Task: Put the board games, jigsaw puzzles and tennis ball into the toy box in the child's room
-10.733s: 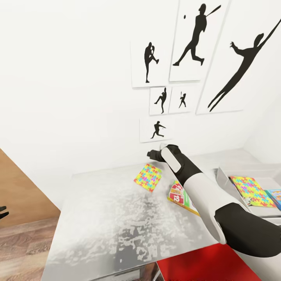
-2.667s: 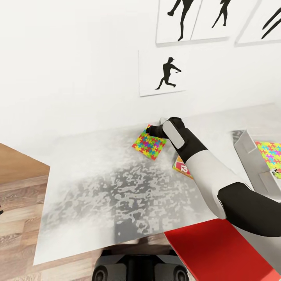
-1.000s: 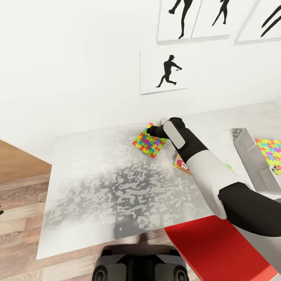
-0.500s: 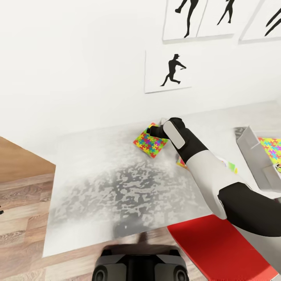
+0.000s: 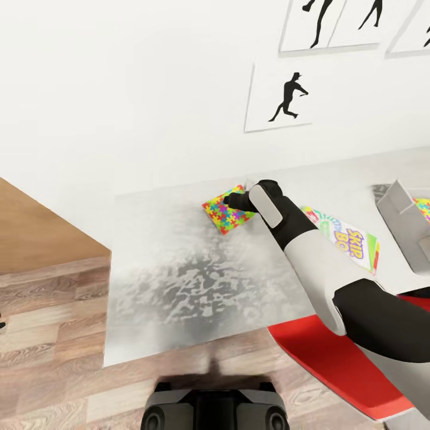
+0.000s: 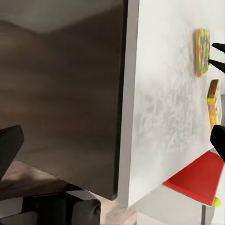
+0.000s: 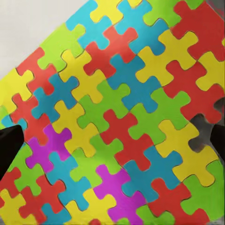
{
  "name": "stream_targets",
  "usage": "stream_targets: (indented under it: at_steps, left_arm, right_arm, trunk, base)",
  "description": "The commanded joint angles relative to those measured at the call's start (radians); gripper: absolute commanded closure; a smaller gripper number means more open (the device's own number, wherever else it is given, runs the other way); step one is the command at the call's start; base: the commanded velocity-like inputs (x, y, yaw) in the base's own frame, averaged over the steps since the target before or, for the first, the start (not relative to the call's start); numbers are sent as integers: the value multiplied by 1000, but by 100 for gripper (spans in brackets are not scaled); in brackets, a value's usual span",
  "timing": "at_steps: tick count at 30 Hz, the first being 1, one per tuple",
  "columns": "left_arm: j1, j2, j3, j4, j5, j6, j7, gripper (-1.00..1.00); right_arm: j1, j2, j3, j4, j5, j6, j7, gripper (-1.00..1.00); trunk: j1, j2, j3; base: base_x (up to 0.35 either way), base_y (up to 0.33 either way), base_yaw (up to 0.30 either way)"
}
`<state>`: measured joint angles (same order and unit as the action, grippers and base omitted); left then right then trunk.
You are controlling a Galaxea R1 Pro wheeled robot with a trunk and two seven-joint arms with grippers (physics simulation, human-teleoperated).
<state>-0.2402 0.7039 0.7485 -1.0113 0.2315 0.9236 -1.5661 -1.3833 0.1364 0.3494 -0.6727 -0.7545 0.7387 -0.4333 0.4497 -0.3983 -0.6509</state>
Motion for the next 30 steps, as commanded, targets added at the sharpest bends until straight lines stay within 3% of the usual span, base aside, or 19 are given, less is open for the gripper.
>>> stream_targets:
  at_steps: [1, 12, 30]
  left_arm:
    - [-1, 0, 0, 0, -1, 11, -5, -100]
    - [-1, 0, 0, 0, -1, 11, -5, -100]
    - [-1, 0, 0, 0, -1, 11, -5, -100]
  right_arm:
    - [-1, 0, 3, -1, -11, 1, -10, -100]
    - [0, 0, 3, -1, -11, 1, -10, -100]
    - [-2, -2, 2, -4, -9, 0, -28, -100]
  trunk:
    - [0, -2, -1]
    - [0, -2, -1]
    - [0, -2, -1]
  base:
    - [-150, 166, 0]
    - [-74, 195, 0]
    - [-2, 49, 0]
